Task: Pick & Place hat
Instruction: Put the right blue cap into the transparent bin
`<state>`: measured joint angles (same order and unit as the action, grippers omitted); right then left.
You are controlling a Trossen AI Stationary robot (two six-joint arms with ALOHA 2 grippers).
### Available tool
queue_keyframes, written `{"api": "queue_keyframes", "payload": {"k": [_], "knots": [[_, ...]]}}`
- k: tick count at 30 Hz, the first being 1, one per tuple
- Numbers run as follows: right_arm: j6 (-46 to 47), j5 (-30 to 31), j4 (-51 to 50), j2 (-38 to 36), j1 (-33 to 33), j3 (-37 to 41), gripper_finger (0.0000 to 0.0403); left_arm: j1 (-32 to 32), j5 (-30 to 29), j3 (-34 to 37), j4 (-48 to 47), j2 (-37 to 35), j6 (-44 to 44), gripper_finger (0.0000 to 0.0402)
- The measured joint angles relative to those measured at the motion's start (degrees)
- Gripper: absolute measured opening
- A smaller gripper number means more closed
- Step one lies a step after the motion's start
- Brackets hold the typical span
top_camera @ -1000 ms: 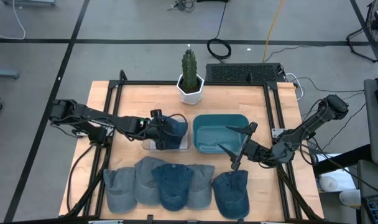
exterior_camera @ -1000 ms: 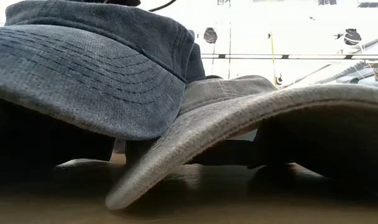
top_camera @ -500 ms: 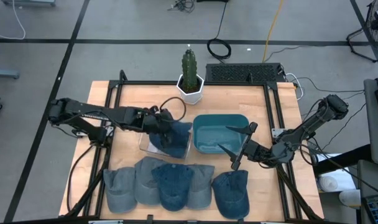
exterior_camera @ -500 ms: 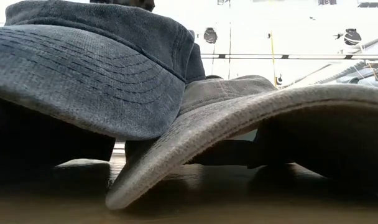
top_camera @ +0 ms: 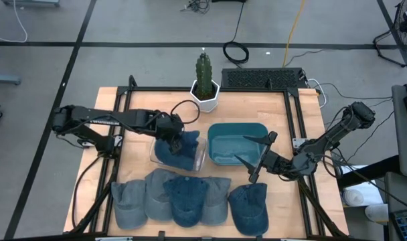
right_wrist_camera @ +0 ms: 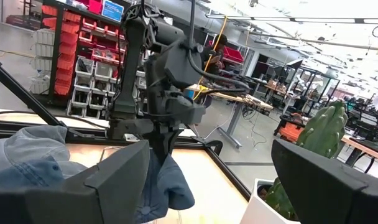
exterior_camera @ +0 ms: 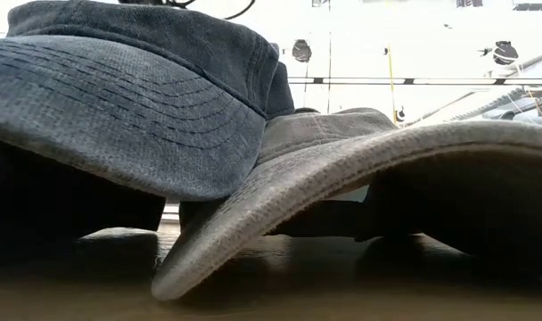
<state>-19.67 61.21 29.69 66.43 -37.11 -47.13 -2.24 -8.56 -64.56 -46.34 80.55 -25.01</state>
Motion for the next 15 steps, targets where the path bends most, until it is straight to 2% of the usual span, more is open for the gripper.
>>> {"api": "queue_keyframes", "payload": {"k": [4,15], "knots": [[-0.03,0.00,0.00,0.02,0.01,0.00,0.0325,0.00,0.97,2.05,2.18,-0.04,3.20,0.0002],[-0.07,-0.01,0.00,0.02,0.01,0.00,0.0325,0.02,2.56,7.27,6.63,-0.04,4.32,0.0012]]}}
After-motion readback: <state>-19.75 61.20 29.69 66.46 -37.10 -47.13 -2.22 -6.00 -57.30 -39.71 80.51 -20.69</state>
